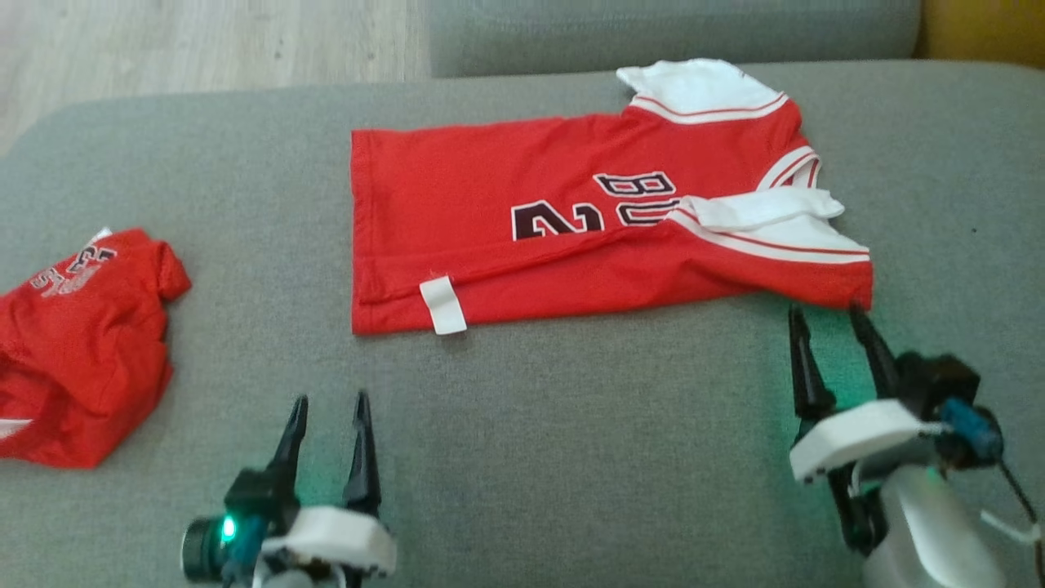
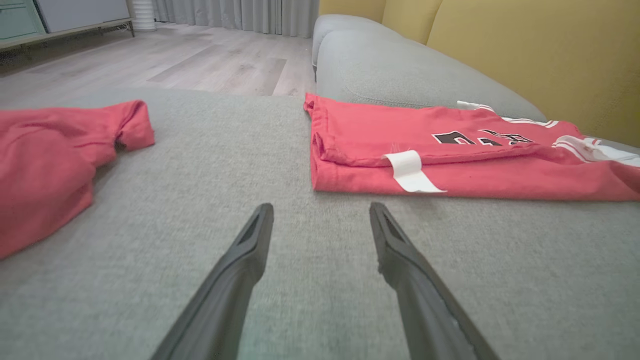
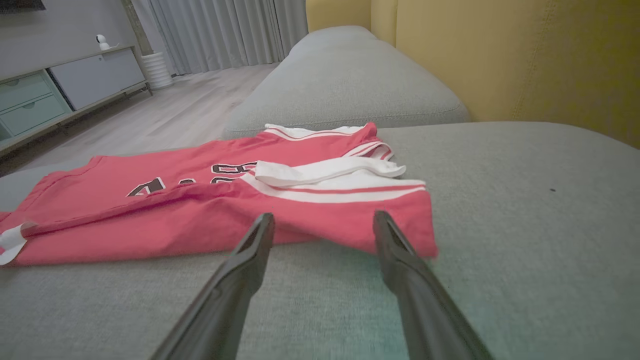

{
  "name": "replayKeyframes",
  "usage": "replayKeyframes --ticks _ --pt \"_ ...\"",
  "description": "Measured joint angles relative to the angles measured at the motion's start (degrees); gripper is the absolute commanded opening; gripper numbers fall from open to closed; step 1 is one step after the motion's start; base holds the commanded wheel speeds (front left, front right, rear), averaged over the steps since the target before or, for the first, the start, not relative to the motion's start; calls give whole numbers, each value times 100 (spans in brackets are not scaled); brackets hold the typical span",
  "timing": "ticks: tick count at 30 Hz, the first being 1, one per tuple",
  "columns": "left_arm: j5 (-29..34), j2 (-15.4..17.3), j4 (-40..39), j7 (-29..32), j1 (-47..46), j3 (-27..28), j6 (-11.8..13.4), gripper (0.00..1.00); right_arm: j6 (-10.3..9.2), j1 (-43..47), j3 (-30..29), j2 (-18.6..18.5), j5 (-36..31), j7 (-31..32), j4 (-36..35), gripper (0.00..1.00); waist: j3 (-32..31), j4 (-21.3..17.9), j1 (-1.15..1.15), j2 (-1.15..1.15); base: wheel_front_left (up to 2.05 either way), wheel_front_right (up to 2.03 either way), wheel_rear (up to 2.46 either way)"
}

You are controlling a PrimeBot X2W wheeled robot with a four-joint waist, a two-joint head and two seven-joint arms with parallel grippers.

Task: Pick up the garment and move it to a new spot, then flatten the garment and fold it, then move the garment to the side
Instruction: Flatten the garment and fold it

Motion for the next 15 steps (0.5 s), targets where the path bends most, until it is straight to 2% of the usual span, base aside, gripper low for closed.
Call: replayKeyframes --ticks 7,15 --pt "-82 29 -32 0 419 119 -26 100 0 330 2 37 46 0 55 100 -173 -32 0 0 0 0 0" --pt "-82 31 -89 0 181 99 -113 100 0 250 71 38 59 0 42 100 41 -78 1 0 0 0 0"
